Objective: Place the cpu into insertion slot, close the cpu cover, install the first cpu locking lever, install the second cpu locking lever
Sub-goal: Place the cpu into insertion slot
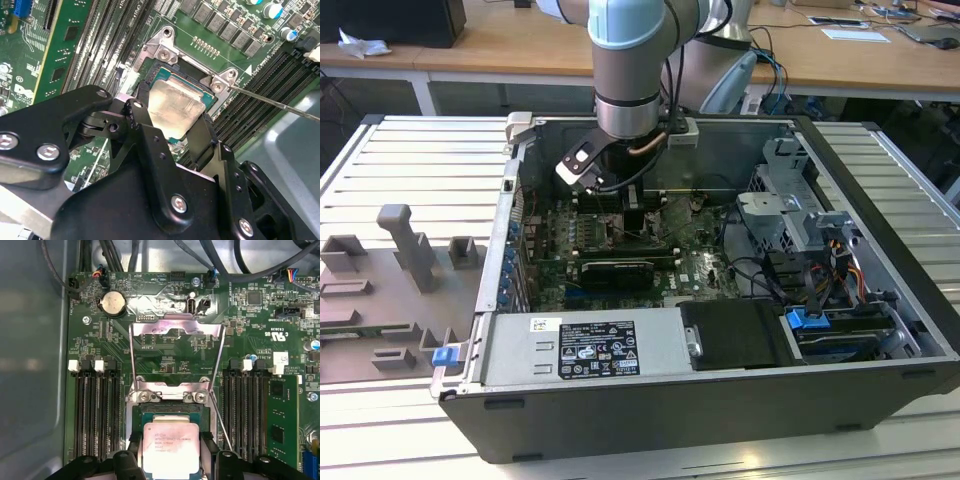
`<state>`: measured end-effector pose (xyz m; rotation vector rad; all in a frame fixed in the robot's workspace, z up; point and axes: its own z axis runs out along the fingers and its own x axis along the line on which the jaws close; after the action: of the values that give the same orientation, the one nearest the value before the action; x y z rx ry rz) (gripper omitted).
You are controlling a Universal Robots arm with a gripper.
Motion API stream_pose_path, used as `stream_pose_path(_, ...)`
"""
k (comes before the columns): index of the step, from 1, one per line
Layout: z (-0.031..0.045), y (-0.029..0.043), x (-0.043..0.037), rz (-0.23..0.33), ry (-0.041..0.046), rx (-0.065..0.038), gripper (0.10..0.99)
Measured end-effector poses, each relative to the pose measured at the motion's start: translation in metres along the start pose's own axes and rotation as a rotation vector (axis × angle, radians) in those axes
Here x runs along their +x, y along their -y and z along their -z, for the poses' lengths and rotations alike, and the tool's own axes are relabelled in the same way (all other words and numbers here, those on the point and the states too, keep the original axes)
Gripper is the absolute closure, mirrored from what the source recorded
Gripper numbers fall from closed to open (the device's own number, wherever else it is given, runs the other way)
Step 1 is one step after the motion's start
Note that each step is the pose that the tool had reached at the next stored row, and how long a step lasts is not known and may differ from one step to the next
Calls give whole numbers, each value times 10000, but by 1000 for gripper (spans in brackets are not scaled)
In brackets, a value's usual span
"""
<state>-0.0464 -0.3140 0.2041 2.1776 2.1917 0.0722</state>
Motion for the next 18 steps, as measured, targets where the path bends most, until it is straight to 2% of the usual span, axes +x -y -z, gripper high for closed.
stream_pose_path(4,-17,-8,3,-204,14,1,545)
stream_pose_path(11,-58,-14,3,-219,19,10,545)
stream_pose_path(18,-66,-16,4,-218,10,5,533)
